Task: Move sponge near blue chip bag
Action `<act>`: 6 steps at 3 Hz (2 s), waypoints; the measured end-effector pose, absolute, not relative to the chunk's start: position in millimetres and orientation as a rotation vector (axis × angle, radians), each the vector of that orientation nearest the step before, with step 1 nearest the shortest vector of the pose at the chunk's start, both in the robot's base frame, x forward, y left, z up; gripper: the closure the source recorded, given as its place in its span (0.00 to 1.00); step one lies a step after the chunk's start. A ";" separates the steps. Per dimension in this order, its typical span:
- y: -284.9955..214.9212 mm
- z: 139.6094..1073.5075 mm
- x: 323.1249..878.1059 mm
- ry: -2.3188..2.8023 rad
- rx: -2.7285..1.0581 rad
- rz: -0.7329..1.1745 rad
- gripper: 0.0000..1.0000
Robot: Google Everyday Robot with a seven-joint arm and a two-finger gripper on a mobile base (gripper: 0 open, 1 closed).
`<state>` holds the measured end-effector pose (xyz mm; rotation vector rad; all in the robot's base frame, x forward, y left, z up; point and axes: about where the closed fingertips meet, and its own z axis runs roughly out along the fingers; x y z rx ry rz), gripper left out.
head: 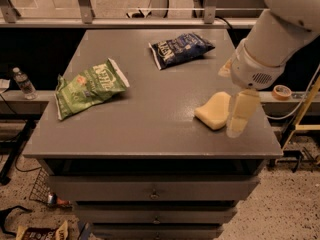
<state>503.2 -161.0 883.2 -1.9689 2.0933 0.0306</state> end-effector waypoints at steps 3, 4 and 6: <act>-168.6 831.9 535.3 2.164 -1.979 0.077 0.14; -172.7 824.7 538.9 2.174 -1.986 0.081 0.39; -185.8 847.1 556.4 2.137 -1.948 0.012 0.85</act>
Offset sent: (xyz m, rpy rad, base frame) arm 0.0454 -0.0150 -0.0513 -0.0143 0.0512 -0.0506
